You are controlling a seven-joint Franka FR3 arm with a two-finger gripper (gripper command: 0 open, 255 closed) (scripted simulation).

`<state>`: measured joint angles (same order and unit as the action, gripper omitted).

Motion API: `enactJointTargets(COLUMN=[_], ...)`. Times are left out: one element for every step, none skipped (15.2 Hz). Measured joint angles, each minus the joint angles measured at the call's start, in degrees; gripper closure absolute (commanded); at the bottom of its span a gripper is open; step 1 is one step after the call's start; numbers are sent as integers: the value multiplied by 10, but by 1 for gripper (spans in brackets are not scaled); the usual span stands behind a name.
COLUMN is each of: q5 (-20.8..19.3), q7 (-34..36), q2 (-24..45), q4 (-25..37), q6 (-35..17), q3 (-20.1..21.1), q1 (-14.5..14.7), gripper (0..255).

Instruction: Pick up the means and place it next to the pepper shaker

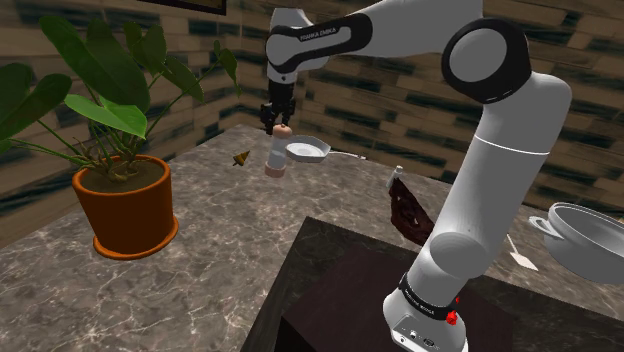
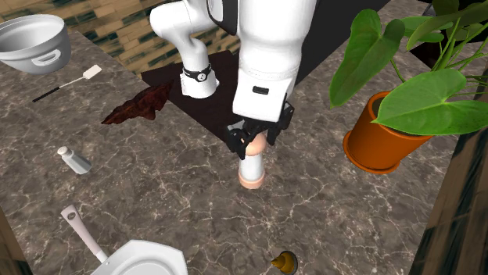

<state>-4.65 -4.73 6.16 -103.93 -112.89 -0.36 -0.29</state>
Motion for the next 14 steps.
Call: enactJointTargets(q5=[0,0,1,1,1,1,2,1,2,2,2,2,2,3], q7=[0,-1,-1,-2,-2,-4,-4,-3,-4,-4,-5,-5,-7,-8], q2=[-1,-2,-4,-6,-7,-7,-7,-7,-7,-7,-6,-8,-7,-7], q4=[6,14,19,25,31,38,46,54,62,70,78,84,92,100], q6=[8,16,23,31,37,45,53,60,69,77,84,91,99,107], q3=[0,0,0,1,1,0,0,1,1,1,1,1,1,0], q1=[0,0,1,1,1,0,0,1,1,1,1,1,1,1], gripper=[255,255,255,255,255,255,255,255,255,255,255,255,255,255])
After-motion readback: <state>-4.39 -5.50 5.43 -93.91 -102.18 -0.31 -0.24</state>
